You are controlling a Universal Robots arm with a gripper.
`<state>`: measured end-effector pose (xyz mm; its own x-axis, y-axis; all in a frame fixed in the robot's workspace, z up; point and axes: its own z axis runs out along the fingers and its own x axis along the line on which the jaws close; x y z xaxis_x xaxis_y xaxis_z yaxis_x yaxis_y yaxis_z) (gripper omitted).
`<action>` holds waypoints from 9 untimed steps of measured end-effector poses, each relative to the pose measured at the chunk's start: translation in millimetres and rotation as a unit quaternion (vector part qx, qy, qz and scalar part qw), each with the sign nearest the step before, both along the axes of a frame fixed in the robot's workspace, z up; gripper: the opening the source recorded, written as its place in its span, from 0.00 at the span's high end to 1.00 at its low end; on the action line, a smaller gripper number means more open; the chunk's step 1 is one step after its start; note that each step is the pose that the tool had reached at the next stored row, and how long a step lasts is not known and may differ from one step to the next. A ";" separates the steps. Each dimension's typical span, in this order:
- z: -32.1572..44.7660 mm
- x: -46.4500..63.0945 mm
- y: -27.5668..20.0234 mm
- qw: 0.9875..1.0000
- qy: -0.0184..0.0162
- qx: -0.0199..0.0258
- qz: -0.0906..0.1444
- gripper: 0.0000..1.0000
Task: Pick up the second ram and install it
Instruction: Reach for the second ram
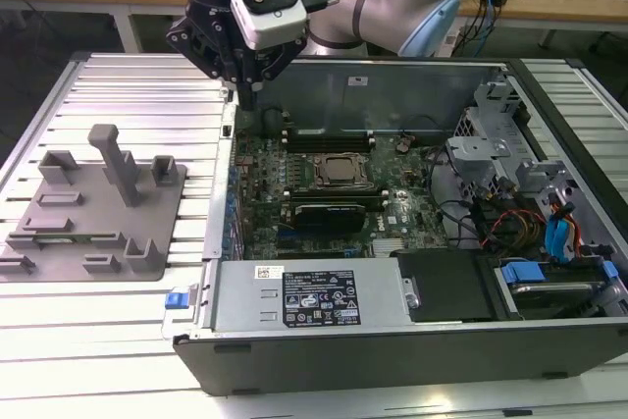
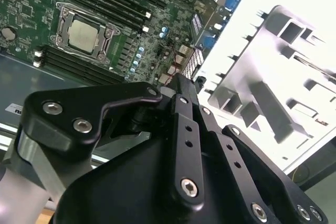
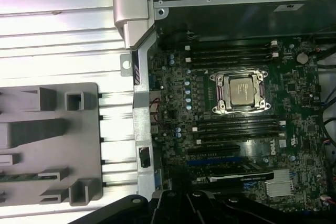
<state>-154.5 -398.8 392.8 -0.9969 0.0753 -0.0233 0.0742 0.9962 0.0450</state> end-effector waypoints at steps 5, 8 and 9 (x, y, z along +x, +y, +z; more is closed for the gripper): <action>0.0 -2.8 0.0 1.000 0.000 0.000 0.000 0.92; 0.0 -5.3 0.0 1.000 0.000 0.000 0.000 0.92; 0.0 -5.9 0.0 1.000 0.000 0.000 0.000 0.92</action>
